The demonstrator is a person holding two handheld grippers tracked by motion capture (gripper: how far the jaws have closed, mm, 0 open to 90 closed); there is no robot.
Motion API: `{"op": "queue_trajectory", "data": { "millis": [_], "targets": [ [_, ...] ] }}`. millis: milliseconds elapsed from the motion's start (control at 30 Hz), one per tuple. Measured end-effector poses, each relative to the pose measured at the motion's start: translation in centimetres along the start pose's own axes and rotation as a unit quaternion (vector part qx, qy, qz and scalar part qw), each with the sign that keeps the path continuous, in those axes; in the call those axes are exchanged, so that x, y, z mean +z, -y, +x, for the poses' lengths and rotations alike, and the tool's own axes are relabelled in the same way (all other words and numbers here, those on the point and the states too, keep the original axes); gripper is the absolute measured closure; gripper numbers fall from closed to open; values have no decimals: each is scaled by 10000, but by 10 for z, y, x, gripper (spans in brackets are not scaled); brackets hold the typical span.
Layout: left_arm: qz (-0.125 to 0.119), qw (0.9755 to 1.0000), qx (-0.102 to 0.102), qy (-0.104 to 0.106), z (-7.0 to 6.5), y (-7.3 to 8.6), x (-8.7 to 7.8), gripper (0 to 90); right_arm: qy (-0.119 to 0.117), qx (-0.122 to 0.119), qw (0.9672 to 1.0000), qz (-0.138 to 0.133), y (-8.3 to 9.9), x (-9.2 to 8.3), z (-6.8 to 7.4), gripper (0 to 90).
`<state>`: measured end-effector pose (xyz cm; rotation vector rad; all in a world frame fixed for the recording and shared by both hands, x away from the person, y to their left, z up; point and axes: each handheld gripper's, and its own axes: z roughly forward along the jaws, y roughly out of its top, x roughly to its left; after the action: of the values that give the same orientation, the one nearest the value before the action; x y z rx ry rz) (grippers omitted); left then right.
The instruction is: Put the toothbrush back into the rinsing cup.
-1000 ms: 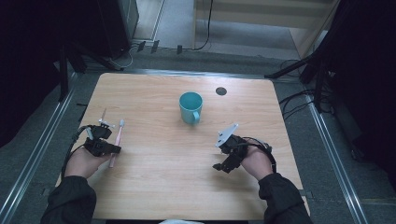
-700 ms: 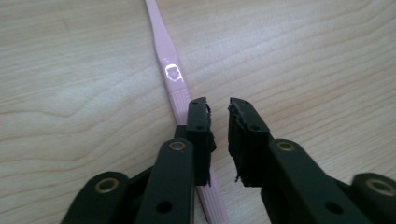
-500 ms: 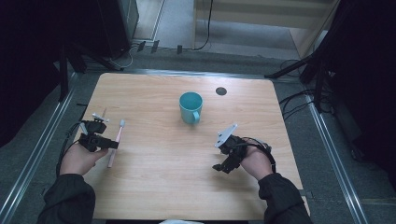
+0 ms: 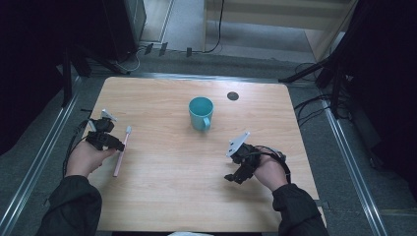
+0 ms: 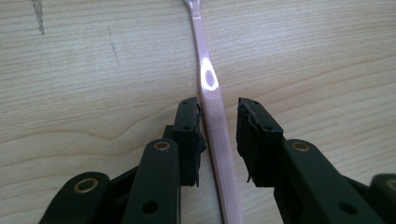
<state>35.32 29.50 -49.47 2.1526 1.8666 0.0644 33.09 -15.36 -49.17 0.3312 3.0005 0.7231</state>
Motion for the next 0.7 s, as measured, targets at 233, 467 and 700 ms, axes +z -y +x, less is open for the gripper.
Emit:
{"op": "queue_trajectory", "data": {
  "millis": [233, 467, 700],
  "targets": [
    [121, 9999, 55, -57, -3, -6, 5, 698, 57, 17, 10000, -6, 3, -1, 2, 177],
    [285, 9994, 100, -149, -7, -10, 10, 700, 27, 73, 10000, 11, 6, -2, 4, 177],
    [381, 9988, 111, -273, -10, -12, 15, 707, 43, 95, 9999, 22, 8, -3, 5, 177]
  ]
}}
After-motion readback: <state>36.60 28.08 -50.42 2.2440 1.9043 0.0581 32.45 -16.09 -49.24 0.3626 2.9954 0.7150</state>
